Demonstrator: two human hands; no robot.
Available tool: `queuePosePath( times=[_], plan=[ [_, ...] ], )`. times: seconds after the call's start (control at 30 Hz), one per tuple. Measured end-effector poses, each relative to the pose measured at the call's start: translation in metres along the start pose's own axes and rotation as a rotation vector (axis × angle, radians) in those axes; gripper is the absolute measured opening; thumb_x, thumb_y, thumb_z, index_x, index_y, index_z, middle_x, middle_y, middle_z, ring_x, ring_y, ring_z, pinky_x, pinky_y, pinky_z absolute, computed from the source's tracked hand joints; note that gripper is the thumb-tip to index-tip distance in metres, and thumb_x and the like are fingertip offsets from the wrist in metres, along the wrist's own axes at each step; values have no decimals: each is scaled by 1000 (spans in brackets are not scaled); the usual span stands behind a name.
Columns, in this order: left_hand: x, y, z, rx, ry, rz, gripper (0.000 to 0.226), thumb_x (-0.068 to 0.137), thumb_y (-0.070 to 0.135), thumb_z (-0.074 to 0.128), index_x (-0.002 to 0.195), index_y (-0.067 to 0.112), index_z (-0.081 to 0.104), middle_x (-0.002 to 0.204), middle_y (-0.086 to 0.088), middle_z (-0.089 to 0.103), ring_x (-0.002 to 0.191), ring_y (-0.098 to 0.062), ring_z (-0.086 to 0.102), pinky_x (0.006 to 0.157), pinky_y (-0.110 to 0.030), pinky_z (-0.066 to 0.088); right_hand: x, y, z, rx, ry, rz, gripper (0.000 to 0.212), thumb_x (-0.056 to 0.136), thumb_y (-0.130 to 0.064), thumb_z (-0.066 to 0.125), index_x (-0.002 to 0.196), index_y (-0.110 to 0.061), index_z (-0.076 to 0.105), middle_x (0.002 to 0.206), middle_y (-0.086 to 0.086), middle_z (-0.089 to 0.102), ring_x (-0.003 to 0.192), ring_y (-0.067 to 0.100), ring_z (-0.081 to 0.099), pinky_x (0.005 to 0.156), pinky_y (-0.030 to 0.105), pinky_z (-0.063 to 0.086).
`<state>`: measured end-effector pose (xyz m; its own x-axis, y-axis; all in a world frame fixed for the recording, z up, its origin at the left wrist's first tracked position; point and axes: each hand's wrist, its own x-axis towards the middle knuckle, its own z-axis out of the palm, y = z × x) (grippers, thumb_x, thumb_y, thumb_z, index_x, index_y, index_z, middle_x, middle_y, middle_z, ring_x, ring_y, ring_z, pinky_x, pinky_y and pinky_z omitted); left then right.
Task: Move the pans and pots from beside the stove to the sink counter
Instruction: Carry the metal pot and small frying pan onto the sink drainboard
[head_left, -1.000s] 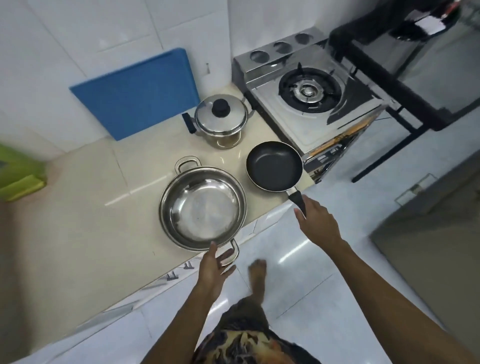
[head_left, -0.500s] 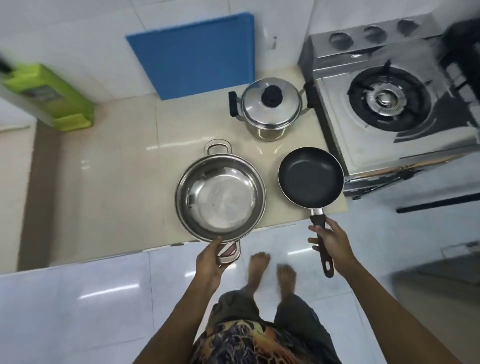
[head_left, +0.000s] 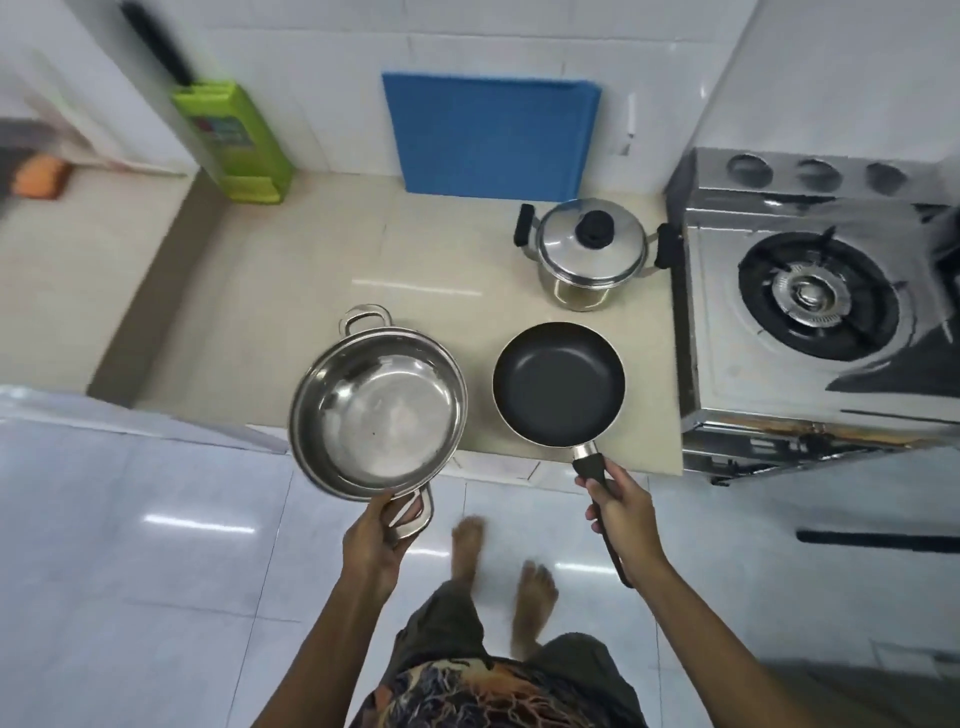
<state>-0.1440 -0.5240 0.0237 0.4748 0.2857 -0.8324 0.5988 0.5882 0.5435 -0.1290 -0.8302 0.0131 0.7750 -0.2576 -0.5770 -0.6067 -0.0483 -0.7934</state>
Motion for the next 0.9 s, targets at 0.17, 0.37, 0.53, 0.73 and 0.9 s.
queuePosePath(
  times=[0.17,0.37,0.53,0.73,0.9],
  plan=[
    [-17,34,-56,-103,152,120,12,93,17,69,96,7,74,91,-8,83,86,-26,79,79,-38,60,1,-44,67,-67,-169,-110,39,98,-13,58,125,-40,64,99,-8,79,58,13,56,56,29,49],
    [-26,95,-144,-255,299,278,22,86,15,73,102,0,74,91,-12,82,80,-25,80,88,-44,60,-21,-108,185,-99,-328,-241,41,96,-13,59,114,-48,67,97,-8,79,54,12,57,55,29,51],
    [-20,159,-226,-376,325,358,30,82,17,75,104,-3,75,99,-16,81,89,-29,79,87,-41,58,-57,-156,309,-98,-452,-305,40,96,-11,59,107,-49,68,96,-7,79,56,17,55,56,30,52],
    [-8,240,-333,-444,382,419,29,85,16,73,106,-4,74,98,-19,81,89,-30,79,83,-42,60,-98,-191,462,-91,-534,-330,37,95,-9,60,117,-37,68,92,-4,80,55,16,55,53,33,50],
    [3,298,-409,-506,448,464,27,86,15,73,105,-5,74,97,-19,81,88,-31,79,78,-40,60,-127,-209,569,-112,-597,-342,38,94,-9,61,120,-37,67,91,-1,80,55,19,55,57,36,50]
  ],
)
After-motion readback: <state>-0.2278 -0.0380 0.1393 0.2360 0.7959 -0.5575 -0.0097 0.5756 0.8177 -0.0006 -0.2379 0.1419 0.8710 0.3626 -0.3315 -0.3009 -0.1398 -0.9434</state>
